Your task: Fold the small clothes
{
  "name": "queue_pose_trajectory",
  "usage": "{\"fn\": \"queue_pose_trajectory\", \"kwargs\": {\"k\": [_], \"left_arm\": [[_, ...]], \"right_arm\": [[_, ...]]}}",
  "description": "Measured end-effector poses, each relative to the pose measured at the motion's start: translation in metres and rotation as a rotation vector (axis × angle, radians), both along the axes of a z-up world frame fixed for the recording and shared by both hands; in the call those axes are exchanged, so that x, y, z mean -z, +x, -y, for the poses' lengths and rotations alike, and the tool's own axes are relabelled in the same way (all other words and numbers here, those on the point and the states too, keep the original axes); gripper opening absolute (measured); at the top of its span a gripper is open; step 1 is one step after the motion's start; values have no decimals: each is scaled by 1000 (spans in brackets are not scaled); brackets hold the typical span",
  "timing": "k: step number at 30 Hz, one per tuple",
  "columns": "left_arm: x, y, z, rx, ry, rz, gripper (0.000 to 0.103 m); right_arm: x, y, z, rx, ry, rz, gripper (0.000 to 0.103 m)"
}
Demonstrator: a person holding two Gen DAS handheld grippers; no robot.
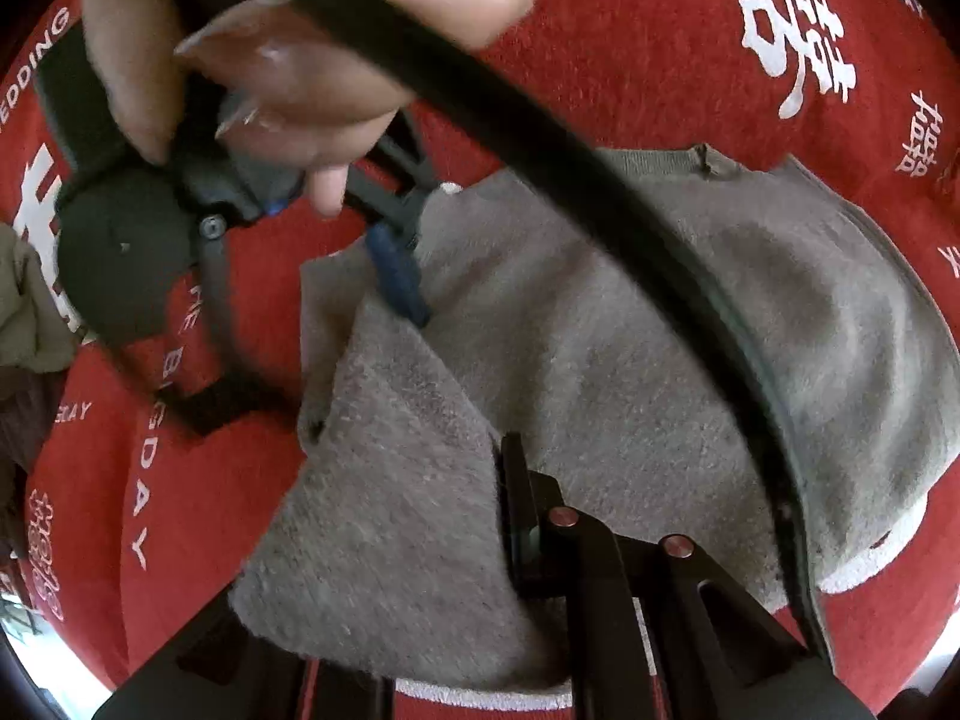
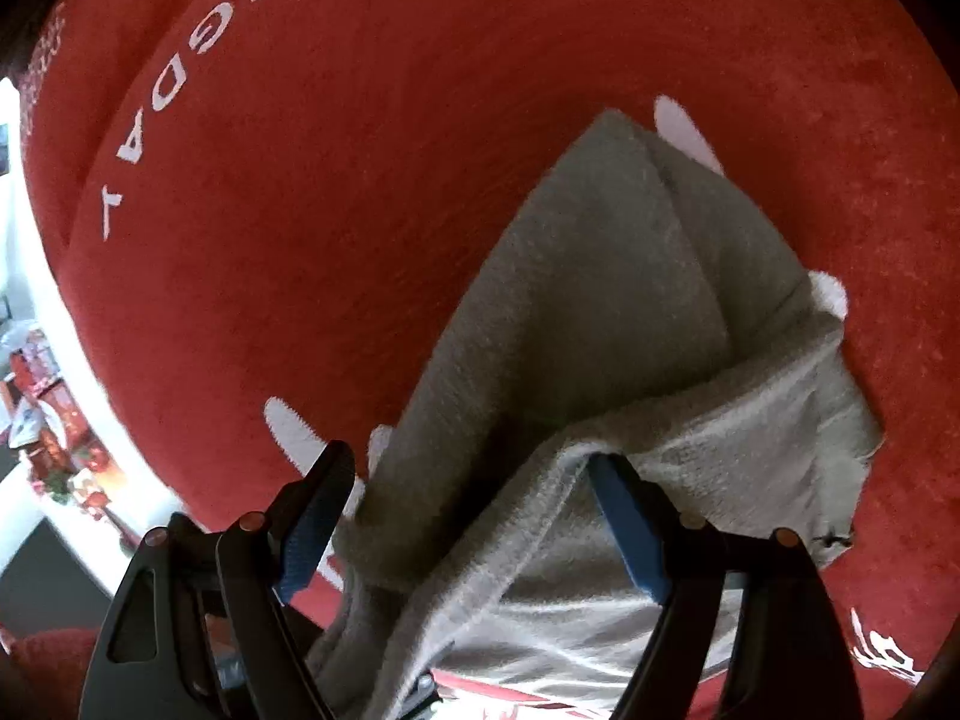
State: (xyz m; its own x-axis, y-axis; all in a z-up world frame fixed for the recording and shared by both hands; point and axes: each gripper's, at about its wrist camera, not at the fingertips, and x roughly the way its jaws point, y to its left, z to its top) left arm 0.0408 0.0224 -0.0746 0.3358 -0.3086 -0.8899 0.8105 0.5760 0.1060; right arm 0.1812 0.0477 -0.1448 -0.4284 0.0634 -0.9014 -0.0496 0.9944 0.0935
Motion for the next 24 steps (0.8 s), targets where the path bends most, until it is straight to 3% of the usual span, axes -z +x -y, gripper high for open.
{"fn": "queue_pose_trajectory", "kwargs": {"k": [1,2,9,14,20,24], "left_arm": [[-2,1,0,-5,-5,-7,13],[-5,3,0,-9,-14,-14,13],[-49,-9,14,19,-78,-11,13],[-95,-38,44,98,-136,20,13],[-130,-99,92,264,-175,59,13],[-123,-152,130,395,-161,70,13]], "right_arm": [[-4,-2,3,-21,-35,29,34],[-10,-4,10,-12,-36,70,16],[-77,-59,91,315,239,345,14],[-135,-95,142,481,365,532,14],[-193,-192,212,665,418,772,14],[-198,-265,250,771,392,863,14]]}}
